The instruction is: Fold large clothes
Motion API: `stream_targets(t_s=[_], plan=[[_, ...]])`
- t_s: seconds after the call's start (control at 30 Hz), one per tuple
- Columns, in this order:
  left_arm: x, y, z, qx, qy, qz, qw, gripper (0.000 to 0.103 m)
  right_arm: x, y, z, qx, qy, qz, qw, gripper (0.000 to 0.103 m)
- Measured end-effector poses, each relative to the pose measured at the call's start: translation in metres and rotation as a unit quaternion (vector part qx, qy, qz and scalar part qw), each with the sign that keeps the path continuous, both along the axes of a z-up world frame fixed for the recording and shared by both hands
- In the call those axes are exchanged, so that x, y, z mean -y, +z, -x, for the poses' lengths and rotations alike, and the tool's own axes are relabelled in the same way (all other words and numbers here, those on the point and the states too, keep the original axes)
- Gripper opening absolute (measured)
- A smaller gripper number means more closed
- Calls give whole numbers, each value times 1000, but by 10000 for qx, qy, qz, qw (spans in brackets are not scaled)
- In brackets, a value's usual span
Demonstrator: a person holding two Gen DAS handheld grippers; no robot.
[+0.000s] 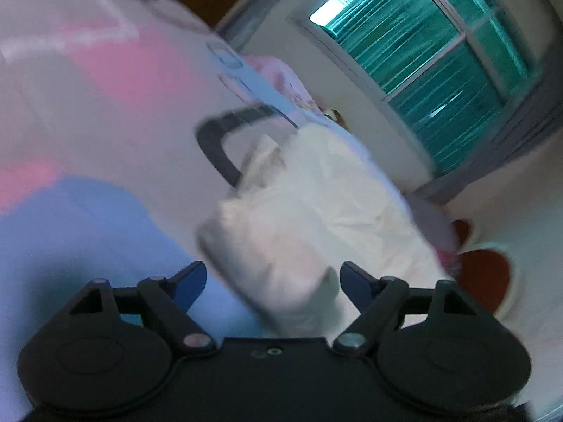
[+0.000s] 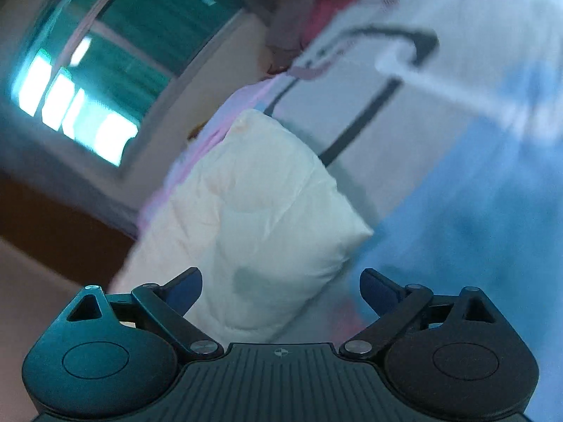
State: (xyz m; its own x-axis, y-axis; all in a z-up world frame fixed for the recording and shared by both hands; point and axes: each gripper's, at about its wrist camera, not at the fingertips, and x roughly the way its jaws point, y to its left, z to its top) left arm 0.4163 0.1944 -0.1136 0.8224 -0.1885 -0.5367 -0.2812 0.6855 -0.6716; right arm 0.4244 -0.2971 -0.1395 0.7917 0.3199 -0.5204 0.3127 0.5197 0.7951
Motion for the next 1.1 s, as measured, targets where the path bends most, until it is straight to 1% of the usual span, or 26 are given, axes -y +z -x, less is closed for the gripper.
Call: stream_targets(t_s=[0.03,0.07,0.1,0.17,0.23,0.27,0.3,0.33,0.4,0.47,0.53,0.6,0.73,0.93,1.1], plan=[[1,-5,-5,-3,13,117,9999,74,2,-6,-4,-44,-96,-204,9997,90],[4,-12,-11,-60,34,202,9998,73,6,-12,-5,-54,-146,-414,9990,80],[4,-15,-18,-87,81,298,9995,72,7,-16,-10,-114,-201,-551,9982,75],[3,-18,-26,-93,161,334,9993,70,8,-21,-17,-190,-275,-577,9978,71],[2,-17,-34,-160,150,306,9993,62,4,-17,-26,-284,-247,-334,9987,65],[1,-16,-40,-178,129,264,9994,57,3,-14,-28,-315,-192,-167,9992,55],[2,-14,-46,-157,42,173,9997,41,1,-10,-30,-304,-117,26,9995,46],[2,-13,-45,-115,-53,52,9999,33,-1,-6,-30,-246,-60,154,9996,42],[9,-1,-46,-10,-208,-247,9995,24,-4,2,-25,-114,39,399,9991,30],[13,10,-40,141,-297,-456,9984,21,-6,14,-19,56,114,588,9982,25],[16,23,-34,262,-348,-579,9974,20,-9,25,-11,158,168,735,9970,24],[20,33,-26,324,-407,-687,9963,20,-9,35,-3,145,211,861,9960,24],[27,47,4,381,-482,-738,9954,20,-15,48,16,114,316,1007,9943,24],[29,47,57,271,-551,-721,9955,20,-9,59,78,35,459,1159,9922,24],[33,44,106,186,-546,-711,9958,20,-6,62,133,-42,529,1242,9908,24]])
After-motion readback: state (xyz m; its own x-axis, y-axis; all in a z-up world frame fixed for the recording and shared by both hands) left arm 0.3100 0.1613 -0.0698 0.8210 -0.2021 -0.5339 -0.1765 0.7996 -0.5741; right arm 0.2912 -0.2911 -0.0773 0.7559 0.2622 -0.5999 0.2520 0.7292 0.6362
